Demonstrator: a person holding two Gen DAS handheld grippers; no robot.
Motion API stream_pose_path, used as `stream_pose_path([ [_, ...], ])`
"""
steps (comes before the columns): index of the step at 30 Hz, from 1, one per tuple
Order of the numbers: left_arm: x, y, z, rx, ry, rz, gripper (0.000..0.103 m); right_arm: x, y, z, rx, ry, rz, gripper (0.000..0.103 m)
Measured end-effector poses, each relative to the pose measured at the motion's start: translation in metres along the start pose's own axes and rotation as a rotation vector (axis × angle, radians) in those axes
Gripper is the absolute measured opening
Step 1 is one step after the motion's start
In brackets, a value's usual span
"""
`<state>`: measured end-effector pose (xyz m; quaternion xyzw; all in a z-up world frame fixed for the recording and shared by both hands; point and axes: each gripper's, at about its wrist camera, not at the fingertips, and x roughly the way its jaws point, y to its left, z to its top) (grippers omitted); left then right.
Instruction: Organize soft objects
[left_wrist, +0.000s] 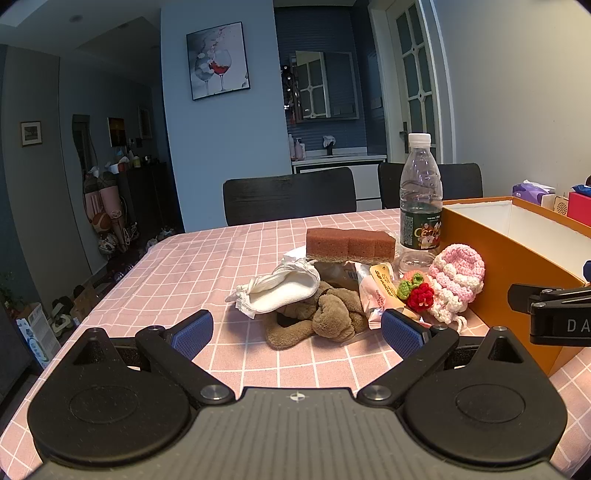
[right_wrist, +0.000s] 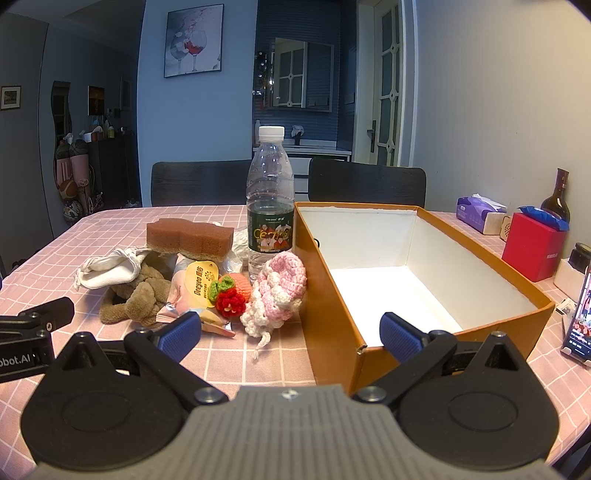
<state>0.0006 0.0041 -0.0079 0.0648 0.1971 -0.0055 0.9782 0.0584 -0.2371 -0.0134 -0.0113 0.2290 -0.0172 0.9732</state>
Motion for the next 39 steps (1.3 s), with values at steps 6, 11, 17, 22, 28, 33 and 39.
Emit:
stream_pose_path([
  [6,0.0,0.0,0.0,0.0,0.001,0.001,0.103,0.0,0.0,0.0,-0.002,0.0,-0.002,0.101],
  [11,-0.001,0.0,-0.001,-0.004,0.005,0.001,0.103,0.0,0.0,-0.001,-0.007,-0.001,0.0,0.101],
  [17,0.002,0.003,0.0,-0.014,0.022,-0.008,0.103,0.003,0.002,-0.001,-0.009,-0.003,0.023,0.101],
  [22,0.006,0.006,0.0,-0.011,0.026,-0.023,0.103,0.009,0.005,-0.003,-0.014,-0.05,0.037,0.101],
  [28,0.019,0.015,0.0,-0.013,0.047,-0.099,0.096,0.022,0.017,0.0,-0.089,-0.069,0.028,0.101],
  [33,0.037,0.021,0.0,-0.025,0.084,-0.145,0.076,0.03,0.031,0.006,-0.149,-0.103,0.052,0.099],
  [39,0.059,0.025,0.001,0.069,0.052,-0.097,0.08,0.06,0.057,0.008,-0.228,-0.059,0.128,0.08],
])
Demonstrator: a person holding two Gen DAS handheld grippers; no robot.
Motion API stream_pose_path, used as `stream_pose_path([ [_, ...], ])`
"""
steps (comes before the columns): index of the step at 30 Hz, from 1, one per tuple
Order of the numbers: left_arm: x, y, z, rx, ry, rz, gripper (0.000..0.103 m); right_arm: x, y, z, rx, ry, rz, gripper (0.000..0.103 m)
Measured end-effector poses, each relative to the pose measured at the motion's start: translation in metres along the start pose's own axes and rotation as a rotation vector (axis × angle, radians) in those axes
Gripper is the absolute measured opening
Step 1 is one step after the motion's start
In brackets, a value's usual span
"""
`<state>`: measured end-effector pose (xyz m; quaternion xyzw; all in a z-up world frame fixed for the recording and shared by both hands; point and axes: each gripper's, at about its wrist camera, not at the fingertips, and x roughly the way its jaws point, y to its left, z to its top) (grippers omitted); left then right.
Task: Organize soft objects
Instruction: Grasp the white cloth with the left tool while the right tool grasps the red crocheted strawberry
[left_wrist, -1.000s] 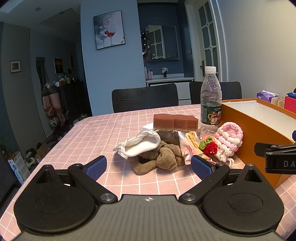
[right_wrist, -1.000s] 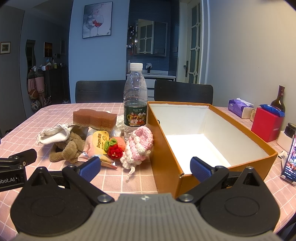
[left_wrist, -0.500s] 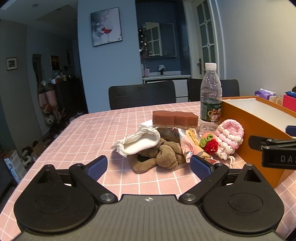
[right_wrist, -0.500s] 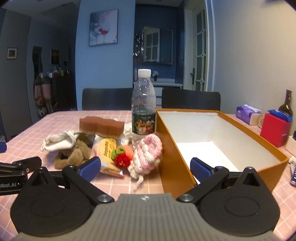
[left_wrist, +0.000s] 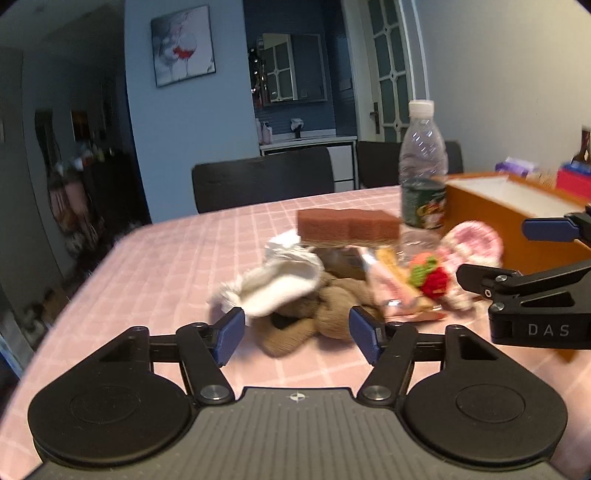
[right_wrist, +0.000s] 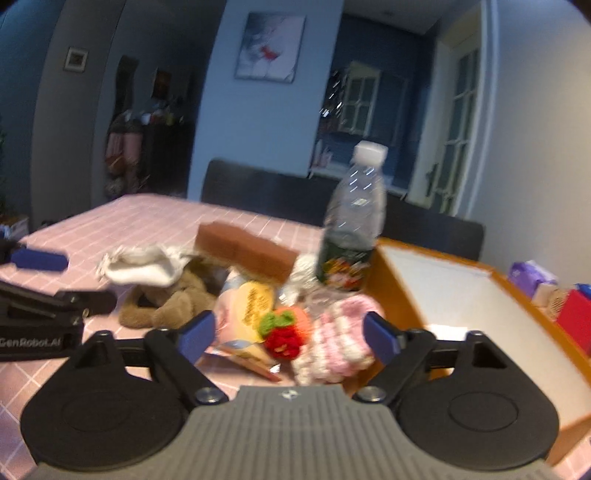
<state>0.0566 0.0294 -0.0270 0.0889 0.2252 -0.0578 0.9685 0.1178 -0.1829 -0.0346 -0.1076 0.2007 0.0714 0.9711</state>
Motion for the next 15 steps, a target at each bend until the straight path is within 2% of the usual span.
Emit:
stream_pose_path([
  [3,0.015,0.007,0.001,0.048,-0.001,0.019,0.088,0.024,0.003,0.001,0.014,0.049,0.036,0.076],
  [7,0.038,0.013,0.002,0.141,0.011,0.054,0.09,0.055,0.003,0.004,0.031,0.09,0.033,0.072],
  [13,0.072,0.011,0.002,0.249,0.052,0.038,0.092,0.088,-0.004,0.007,0.066,0.134,-0.002,0.071],
  [15,0.081,0.011,0.002,0.273,0.064,0.047,0.091,0.096,-0.004,0.006,0.068,0.15,-0.007,0.067],
])
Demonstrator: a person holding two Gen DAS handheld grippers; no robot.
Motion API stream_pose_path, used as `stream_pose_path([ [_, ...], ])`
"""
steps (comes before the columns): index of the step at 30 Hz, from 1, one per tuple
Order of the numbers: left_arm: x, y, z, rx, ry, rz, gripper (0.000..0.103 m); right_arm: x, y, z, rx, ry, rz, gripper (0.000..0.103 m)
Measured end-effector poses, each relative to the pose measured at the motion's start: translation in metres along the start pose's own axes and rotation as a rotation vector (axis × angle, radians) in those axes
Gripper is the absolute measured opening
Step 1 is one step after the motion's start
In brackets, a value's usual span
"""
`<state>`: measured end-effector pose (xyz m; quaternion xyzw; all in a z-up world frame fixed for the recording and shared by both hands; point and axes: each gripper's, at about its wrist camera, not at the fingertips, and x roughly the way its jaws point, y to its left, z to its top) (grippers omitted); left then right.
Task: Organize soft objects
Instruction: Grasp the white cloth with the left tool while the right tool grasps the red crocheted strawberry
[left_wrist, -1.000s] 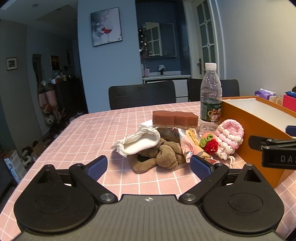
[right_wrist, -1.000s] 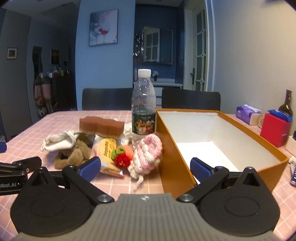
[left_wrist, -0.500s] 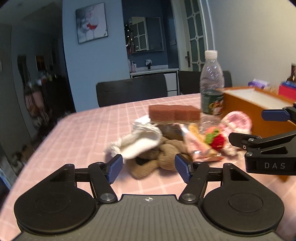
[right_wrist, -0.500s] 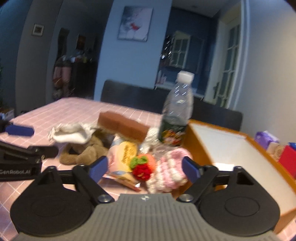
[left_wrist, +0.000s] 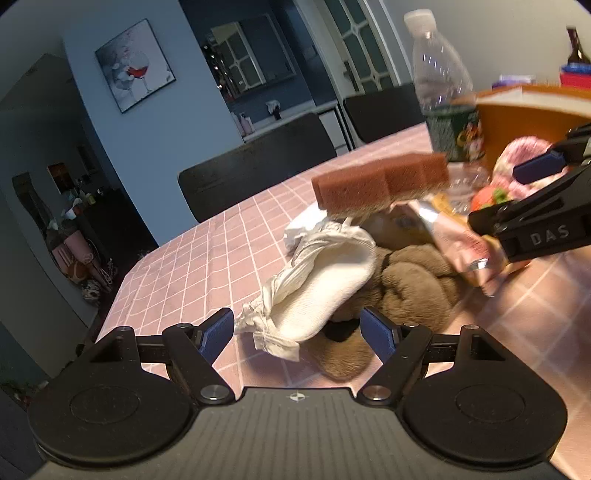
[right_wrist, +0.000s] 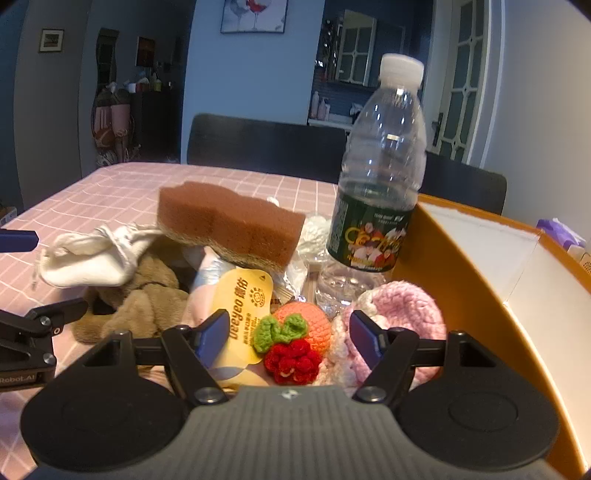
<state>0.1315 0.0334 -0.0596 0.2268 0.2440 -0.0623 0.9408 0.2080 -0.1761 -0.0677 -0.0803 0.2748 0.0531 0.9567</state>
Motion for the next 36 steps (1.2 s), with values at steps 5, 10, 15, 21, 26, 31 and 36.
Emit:
stream_pose_path([
  [5,0.019,0.001,0.002,0.055,0.017,0.037,0.086,0.012,-0.003,-0.003,0.019,0.03,-0.009,0.052],
  [10,0.026,0.001,0.001,0.067,0.044,0.022,0.052,0.01,-0.001,-0.007,-0.001,0.02,-0.017,0.045],
  [15,0.015,0.016,0.004,-0.03,0.024,0.046,0.027,0.0,0.001,-0.005,-0.016,0.002,-0.011,0.044],
  [21,-0.016,0.033,0.019,-0.131,-0.027,0.089,0.021,-0.025,0.002,0.004,-0.029,-0.067,0.007,0.044],
  [26,-0.052,0.036,0.033,-0.185,-0.088,0.083,0.021,-0.05,-0.001,0.012,-0.013,-0.112,0.041,0.044],
  [31,-0.093,0.035,0.041,-0.237,-0.179,0.057,0.02,-0.082,-0.012,0.02,0.022,-0.143,0.09,0.045],
  [36,-0.125,0.03,0.058,-0.276,-0.276,-0.019,0.02,-0.117,-0.032,0.027,0.052,-0.188,0.098,0.045],
])
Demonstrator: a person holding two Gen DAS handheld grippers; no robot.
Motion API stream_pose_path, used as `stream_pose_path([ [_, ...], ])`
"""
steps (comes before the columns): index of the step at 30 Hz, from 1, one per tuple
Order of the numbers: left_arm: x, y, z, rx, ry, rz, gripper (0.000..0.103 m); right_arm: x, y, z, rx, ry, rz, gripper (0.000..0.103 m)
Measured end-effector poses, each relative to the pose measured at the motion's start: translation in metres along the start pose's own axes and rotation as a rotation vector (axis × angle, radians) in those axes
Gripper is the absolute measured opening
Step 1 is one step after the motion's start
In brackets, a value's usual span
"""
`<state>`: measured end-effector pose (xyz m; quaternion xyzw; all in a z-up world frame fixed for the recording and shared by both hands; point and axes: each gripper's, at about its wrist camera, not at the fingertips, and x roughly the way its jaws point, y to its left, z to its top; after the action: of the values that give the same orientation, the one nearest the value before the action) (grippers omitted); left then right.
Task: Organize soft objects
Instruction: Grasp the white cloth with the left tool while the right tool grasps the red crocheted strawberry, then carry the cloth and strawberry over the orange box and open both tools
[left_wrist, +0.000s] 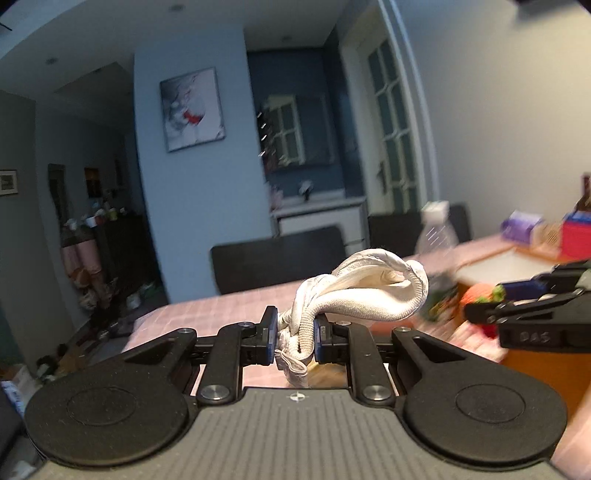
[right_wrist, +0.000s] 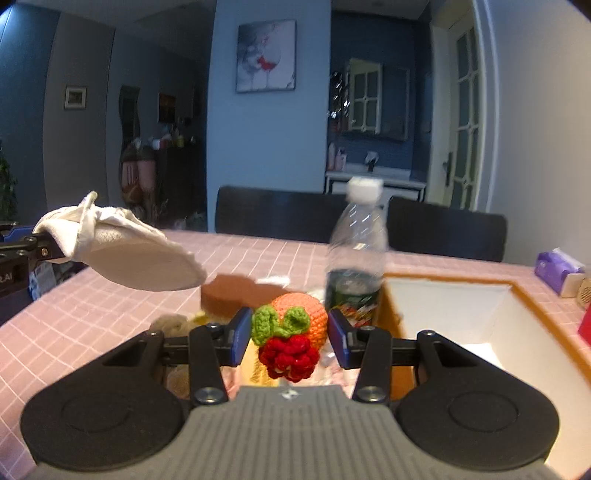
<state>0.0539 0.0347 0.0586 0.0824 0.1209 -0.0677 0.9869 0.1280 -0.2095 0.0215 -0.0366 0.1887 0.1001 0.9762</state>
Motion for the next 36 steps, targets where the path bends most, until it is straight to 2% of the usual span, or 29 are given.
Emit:
stream_pose_path([
  [4,-0.011,-0.022,0.017,0.007,-0.061,-0.082,0.02,-0.029,-0.021,0.007,0.008,-0.031,-0.048,0.045],
  [8,-0.007,-0.047,0.033,0.014,-0.089,-0.206,0.02,-0.048,-0.053,0.013,0.038,0.02,-0.065,0.045],
  [12,0.006,-0.074,0.048,0.024,-0.098,-0.336,0.02,-0.06,-0.083,0.016,0.025,0.103,-0.125,0.045],
  [14,0.016,-0.09,0.053,0.04,-0.092,-0.391,0.02,-0.052,-0.106,0.016,0.012,0.159,-0.156,0.045],
  [20,0.061,-0.137,0.047,0.1,0.011,-0.5,0.02,-0.014,-0.153,-0.002,0.055,0.344,-0.192,0.045],
  [23,0.083,-0.152,0.041,0.128,0.079,-0.542,0.02,-0.003,-0.166,-0.014,0.058,0.403,-0.224,0.045],
  [26,0.106,-0.16,0.034,0.155,0.15,-0.579,0.02,-0.003,-0.17,-0.02,0.065,0.429,-0.203,0.046],
  [32,0.121,-0.194,0.01,0.277,0.254,-0.564,0.021,0.012,-0.174,-0.029,0.065,0.518,-0.183,0.044],
  [36,0.122,-0.21,0.003,0.35,0.289,-0.544,0.024,0.019,-0.176,-0.033,0.055,0.552,-0.182,0.044],
])
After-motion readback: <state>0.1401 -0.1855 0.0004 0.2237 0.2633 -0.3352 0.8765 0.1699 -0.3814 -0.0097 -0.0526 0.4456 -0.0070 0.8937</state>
